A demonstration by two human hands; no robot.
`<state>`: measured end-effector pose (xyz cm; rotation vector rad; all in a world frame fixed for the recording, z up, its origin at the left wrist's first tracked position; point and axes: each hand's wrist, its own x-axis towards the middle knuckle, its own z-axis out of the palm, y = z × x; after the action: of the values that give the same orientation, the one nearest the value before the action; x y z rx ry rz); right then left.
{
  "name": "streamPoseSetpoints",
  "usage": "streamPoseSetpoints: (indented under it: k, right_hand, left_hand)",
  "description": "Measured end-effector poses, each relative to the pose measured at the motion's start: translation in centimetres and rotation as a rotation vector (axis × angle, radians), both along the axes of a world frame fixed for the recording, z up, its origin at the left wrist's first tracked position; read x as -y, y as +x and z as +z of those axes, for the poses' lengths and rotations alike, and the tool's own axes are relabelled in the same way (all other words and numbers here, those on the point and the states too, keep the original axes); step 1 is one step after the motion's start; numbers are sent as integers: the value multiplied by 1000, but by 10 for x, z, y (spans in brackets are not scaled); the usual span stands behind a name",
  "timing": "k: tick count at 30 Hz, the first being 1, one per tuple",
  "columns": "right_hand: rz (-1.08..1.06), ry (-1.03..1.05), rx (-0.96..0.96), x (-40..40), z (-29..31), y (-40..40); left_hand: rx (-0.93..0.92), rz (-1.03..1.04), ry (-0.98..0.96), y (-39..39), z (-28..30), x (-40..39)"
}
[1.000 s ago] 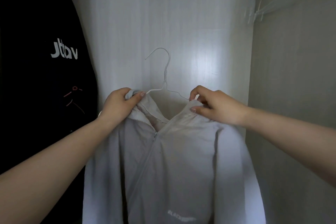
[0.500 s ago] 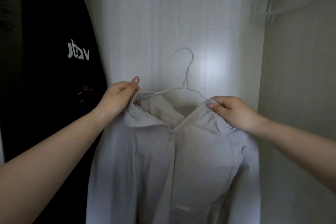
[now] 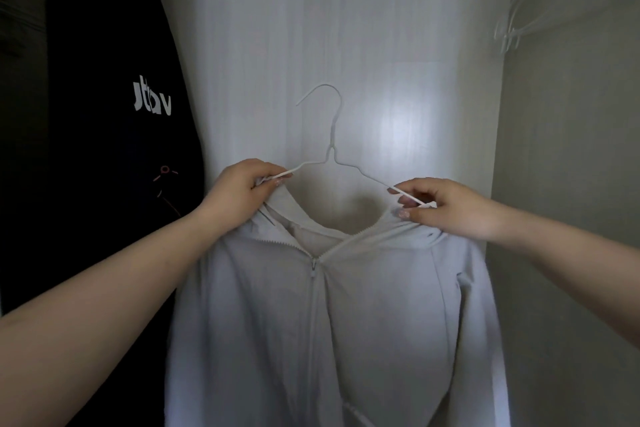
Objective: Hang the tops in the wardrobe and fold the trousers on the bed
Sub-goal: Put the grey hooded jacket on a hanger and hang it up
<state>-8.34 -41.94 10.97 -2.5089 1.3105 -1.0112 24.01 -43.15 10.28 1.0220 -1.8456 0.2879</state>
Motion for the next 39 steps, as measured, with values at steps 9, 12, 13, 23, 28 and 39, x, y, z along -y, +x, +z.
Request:
streamPoseSetpoints:
  k: [9,12,13,23,28,39]
  right_hand:
    - [65,409,32,-13,12,-24]
    - [334,653,355,-20,8,-8]
    - [398,700,407,-22,8,-2]
    - [367,481,616,-5,21,71]
    - [404,443,698,1,38,104]
    - [677,274,787,10,135,215]
  left_hand:
    - [-131,-8,105,13,15,18]
    - [-117,19,124,4,18,20]
    - [-91,20,122,0,19,21]
    - [-189,9,173,-16,40,13]
    - [-494,-186,242,-19,55,-14]
    - [-707,-442,415,5,119,-63]
